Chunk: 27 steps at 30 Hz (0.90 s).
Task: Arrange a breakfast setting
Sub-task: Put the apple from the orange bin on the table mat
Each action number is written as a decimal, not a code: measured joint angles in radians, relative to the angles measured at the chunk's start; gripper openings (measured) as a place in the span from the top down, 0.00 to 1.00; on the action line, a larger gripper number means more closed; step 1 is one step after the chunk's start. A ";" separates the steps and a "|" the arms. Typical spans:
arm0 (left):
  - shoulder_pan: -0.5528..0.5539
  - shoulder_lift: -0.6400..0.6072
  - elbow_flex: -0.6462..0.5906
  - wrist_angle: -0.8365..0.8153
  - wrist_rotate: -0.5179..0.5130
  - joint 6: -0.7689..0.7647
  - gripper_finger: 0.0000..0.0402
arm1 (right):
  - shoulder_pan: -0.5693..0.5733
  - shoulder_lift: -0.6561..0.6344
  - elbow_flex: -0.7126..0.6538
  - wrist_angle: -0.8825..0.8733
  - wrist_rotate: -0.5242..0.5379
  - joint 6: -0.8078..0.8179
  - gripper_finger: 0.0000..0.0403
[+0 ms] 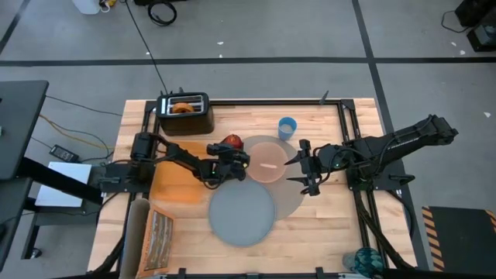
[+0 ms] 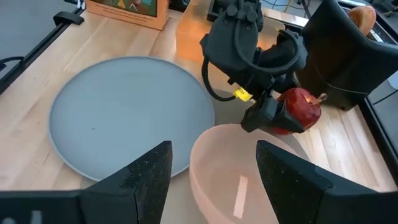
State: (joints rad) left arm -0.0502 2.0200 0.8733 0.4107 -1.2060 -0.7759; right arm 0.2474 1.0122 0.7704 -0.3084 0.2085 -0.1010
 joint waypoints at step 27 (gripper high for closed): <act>0.037 -0.069 -0.133 0.238 0.195 0.174 0.14 | 0.001 0.000 0.000 -0.022 -0.003 0.023 0.40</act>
State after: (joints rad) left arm -0.0128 1.9514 0.7406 0.6486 -1.0107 -0.6019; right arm 0.2485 1.0126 0.7704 -0.3303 0.2050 -0.0784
